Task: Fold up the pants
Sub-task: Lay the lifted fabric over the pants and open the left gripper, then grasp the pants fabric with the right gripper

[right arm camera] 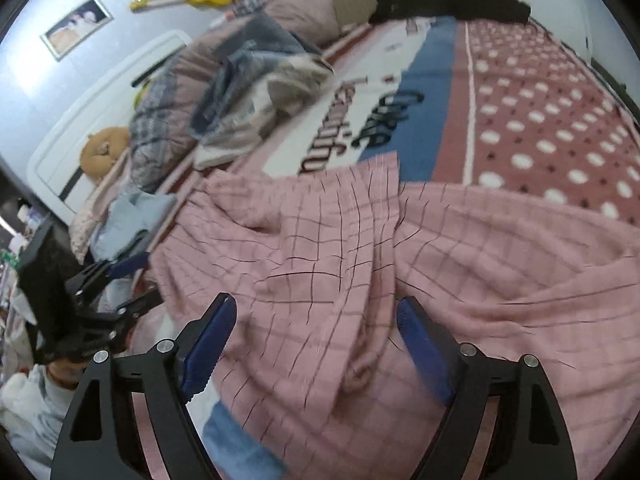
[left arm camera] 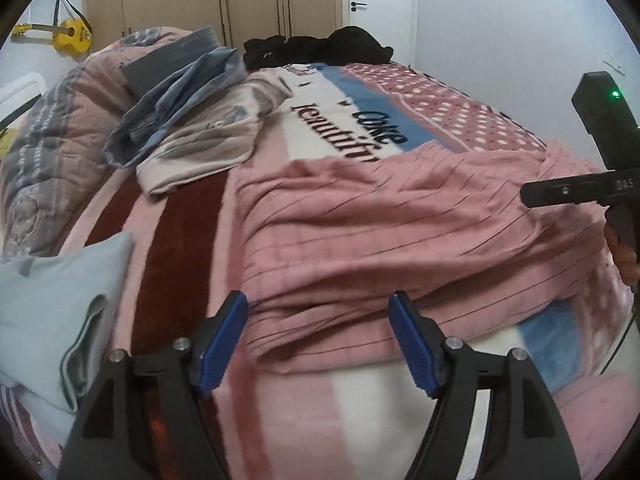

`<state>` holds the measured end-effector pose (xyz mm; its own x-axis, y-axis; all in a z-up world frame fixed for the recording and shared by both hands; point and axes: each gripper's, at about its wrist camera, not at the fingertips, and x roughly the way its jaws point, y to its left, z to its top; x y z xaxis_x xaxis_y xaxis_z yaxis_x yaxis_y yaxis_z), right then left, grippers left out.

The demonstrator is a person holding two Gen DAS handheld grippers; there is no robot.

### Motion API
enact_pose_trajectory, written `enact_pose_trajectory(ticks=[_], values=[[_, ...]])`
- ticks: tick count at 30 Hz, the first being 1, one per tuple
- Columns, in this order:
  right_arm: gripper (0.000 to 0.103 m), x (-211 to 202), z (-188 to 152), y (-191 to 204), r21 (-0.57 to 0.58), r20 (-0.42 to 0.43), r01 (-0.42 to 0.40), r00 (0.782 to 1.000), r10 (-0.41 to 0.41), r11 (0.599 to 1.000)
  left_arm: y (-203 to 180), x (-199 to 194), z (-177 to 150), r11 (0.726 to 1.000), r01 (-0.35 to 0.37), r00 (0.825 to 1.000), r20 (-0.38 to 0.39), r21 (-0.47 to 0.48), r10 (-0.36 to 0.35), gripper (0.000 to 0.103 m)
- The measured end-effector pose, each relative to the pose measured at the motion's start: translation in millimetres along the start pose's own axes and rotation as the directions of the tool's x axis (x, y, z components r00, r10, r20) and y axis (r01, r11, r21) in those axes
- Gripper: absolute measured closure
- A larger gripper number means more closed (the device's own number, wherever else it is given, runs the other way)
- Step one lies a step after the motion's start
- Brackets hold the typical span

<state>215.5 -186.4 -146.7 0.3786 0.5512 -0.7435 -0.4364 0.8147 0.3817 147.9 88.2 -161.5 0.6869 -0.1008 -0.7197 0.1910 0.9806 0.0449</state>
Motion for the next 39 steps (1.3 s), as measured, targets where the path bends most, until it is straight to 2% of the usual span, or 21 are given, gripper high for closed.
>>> enact_pose_trajectory(ticks=[1,3,4,5,6,8,11,15,22,23,24,25,26,28,29,30,34,36,39], values=[[0.034,5.5,0.0,0.3,0.001,-0.005,0.015,1.000,-0.015,1.000,2.7,2.3,-1.5,1.000,-0.014,1.000,0.005,0.001,0.014,0.032],[0.068,13.7,0.4,4.0,-0.004,-0.006,0.050,0.999,-0.050,0.999,8.0,7.1,-3.0,0.998,-0.067,0.998,0.021,-0.004,0.067,0.033],[0.076,15.0,0.4,5.3,-0.006,-0.003,0.067,0.998,-0.067,0.998,10.9,9.5,-3.5,0.997,-0.072,0.997,0.023,-0.013,0.072,0.042],[0.087,14.8,0.4,8.0,-0.008,0.007,0.075,0.997,-0.075,0.997,13.2,11.2,-3.6,0.998,-0.057,0.998,0.022,-0.021,0.058,0.060],[0.093,13.2,-0.7,10.3,-0.010,0.016,0.071,0.997,-0.071,0.997,15.5,13.9,-3.4,0.999,-0.033,0.999,0.016,-0.032,0.033,0.069],[0.095,7.3,-2.0,14.7,-0.019,0.038,0.080,0.996,-0.079,0.997,16.8,14.2,-4.4,0.998,-0.048,0.999,0.019,-0.032,0.048,0.096],[0.097,-8.3,-5.7,24.2,-0.045,0.086,0.093,0.992,-0.088,0.995,26.0,3.9,-8.8,0.997,-0.034,0.998,0.048,-0.076,0.038,0.099],[0.097,-27.5,-13.9,31.5,-0.060,0.109,0.087,0.991,-0.080,0.994,30.1,-7.2,-18.4,0.996,-0.016,0.998,0.053,-0.087,0.021,0.099],[0.097,-34.5,-40.2,35.4,-0.100,0.031,0.099,0.995,-0.096,0.990,18.0,-12.5,-36.5,0.999,-0.001,1.000,0.028,-0.053,0.002,0.098],[0.096,-31.4,-42.8,33.3,-0.103,0.012,0.105,0.994,-0.104,0.989,16.8,-11.7,-37.4,0.999,-0.004,1.000,0.023,-0.044,0.005,0.096],[0.089,-29.1,-45.3,32.0,-0.114,-0.004,0.116,0.993,-0.118,0.987,17.0,-12.2,-37.2,0.999,-0.001,1.000,0.022,-0.040,0.002,0.097],[0.086,-26.2,-46.2,31.6,-0.130,-0.022,0.136,0.990,-0.140,0.982,18.2,-13.4,-36.6,0.999,0.009,1.000,0.020,-0.044,-0.008,0.092],[0.081,-25.9,-46.5,31.3,-0.140,-0.031,0.153,0.987,-0.158,0.978,21.1,-15.9,-35.1,0.998,0.021,1.000,0.019,-0.056,-0.020,0.075],[0.064,-30.7,-44.0,29.6,-0.145,-0.035,0.138,0.989,-0.145,0.980,30.2,-28.3,-30.2,0.994,0.064,0.996,0.060,-0.090,-0.058,0.050],[0.055,-34.4,-41.8,28.6,-0.143,-0.027,0.134,0.990,-0.139,0.981,34.6,-36.1,-26.6,0.991,0.091,0.993,0.088,-0.099,-0.082,0.049],[0.052,-39.9,-36.6,26.8,-0.140,-0.010,0.133,0.991,-0.136,0.981,37.6,-41.1,-23.1,0.989,0.106,0.990,0.103,-0.104,-0.096,0.049],[0.051,-44.6,-9.3,15.6,-0.116,0.022,0.127,0.992,-0.126,0.985,48.4,-50.8,1.3,0.982,0.128,0.981,0.165,-0.142,-0.104,0.046],[0.051,-33.1,6.3,7.2,-0.093,0.015,0.126,0.992,-0.125,0.988,47.7,-42.5,14.1,0.980,0.132,0.982,0.157,-0.149,-0.108,0.044],[0.051,-3.4,23.1,-1.0,-0.078,-0.024,0.118,0.992,-0.120,0.990,43.1,-17.0,28.2,0.983,0.091,0.992,0.100,-0.158,-0.075,0.044]])
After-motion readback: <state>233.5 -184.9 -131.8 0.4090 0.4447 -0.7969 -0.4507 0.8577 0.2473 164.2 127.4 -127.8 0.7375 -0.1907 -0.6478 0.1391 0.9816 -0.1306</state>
